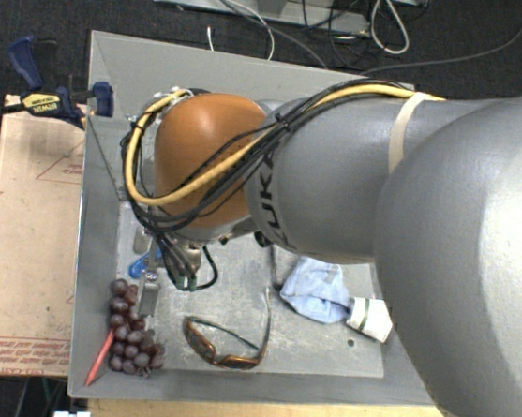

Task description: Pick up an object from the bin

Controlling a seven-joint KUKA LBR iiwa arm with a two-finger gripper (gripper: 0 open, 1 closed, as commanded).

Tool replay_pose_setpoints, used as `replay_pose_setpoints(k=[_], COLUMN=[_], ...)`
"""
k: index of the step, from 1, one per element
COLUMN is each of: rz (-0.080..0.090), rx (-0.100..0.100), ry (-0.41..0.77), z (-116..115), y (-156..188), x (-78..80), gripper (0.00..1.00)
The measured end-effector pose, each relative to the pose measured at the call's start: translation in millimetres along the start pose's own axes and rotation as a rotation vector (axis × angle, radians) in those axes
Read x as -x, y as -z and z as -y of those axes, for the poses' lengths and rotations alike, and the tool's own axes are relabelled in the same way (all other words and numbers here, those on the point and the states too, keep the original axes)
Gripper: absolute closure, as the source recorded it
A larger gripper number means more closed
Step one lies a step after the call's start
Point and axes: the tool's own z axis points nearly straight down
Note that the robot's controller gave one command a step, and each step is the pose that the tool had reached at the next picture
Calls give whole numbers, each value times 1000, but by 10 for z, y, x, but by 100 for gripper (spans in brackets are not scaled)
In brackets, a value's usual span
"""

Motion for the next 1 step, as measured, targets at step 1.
replay_pose_setpoints(k=[1], rz=[7], rx=[2], ry=[-5], z=[14], y=[49], x=[19], gripper=[0])
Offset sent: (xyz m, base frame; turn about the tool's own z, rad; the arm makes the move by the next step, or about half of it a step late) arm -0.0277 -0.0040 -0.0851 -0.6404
